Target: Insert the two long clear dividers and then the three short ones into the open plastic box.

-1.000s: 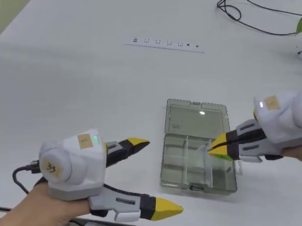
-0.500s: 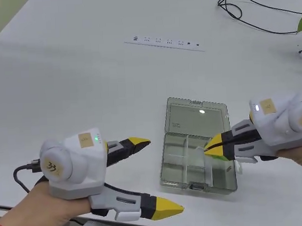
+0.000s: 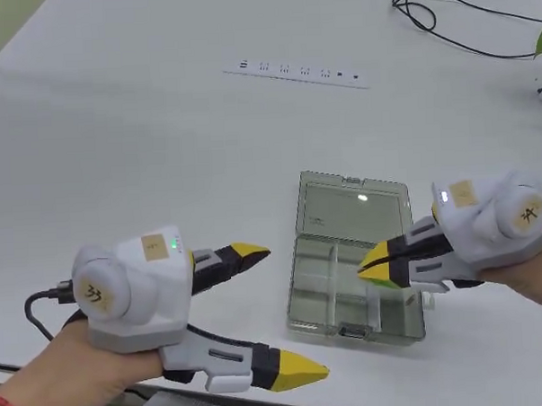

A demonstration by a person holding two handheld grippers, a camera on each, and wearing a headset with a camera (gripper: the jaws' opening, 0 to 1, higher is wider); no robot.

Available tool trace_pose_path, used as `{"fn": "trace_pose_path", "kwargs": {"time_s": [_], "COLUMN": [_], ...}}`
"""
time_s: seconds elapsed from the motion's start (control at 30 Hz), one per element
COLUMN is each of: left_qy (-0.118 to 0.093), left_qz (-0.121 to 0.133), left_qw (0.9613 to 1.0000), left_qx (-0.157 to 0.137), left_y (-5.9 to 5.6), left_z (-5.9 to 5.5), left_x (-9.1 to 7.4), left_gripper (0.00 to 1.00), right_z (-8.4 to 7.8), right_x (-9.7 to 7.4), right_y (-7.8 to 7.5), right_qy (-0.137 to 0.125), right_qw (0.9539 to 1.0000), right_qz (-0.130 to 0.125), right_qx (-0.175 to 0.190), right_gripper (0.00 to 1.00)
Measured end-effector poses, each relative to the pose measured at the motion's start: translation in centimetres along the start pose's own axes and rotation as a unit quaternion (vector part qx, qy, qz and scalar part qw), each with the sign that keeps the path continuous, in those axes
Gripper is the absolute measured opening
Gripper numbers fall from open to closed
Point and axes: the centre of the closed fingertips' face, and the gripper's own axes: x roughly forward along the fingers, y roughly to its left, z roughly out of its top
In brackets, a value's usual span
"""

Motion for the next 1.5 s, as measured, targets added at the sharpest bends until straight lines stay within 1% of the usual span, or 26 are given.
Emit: {"fn": "trace_pose_path", "kwargs": {"time_s": [0.1, 0.3, 0.43, 0.6, 0.87, 1.03, 1.37, 1.5], "left_qy": [0.001, 0.004, 0.015, 0.017, 0.015, 0.014, 0.017, 0.015], "left_qz": [0.0, -0.001, 0.002, 0.003, 0.003, 0.002, 0.001, 0.003], "left_qw": [1.0, 1.0, 0.9999, 0.9998, 0.9999, 0.9999, 0.9998, 0.9998], "left_qx": [-0.001, 0.002, 0.008, 0.009, 0.008, 0.008, 0.012, 0.013], "left_y": [0.0, 0.0, 0.1, 0.3, 0.3, 0.2, 0.2, 0.2], "left_z": [-0.1, -0.3, -0.7, -0.9, -0.8, -0.7, -0.6, -0.5], "left_x": [0.0, 0.1, 0.1, 0.2, 0.2, 0.3, 0.2, 0.0], "left_gripper": [0.92, 0.93, 0.94, 0.95, 0.95, 0.95, 0.95, 0.95], "right_z": [-0.3, -1.2, -1.8, -2.3, -2.4, -2.6, -2.6, -2.6], "right_x": [0.5, 1.4, 2.0, 2.5, 2.5, 2.6, 2.6, 2.5], "right_y": [-0.1, 0.0, 0.1, 0.1, 0.1, 0.1, 0.1, 0.0], "right_qy": [0.01, 0.034, 0.058, 0.079, 0.087, 0.097, 0.1, 0.096], "right_qw": [0.9999, 0.9994, 0.9983, 0.9968, 0.996, 0.9948, 0.9945, 0.9951], "right_qz": [0.002, 0.006, 0.006, 0.006, 0.006, 0.005, 0.002, -0.001], "right_qx": [0.011, 0.003, -0.005, -0.015, -0.022, -0.029, -0.032, -0.022], "right_gripper": [0.02, 0.02, 0.02, 0.02, 0.02, 0.02, 0.02, 0.03]}}
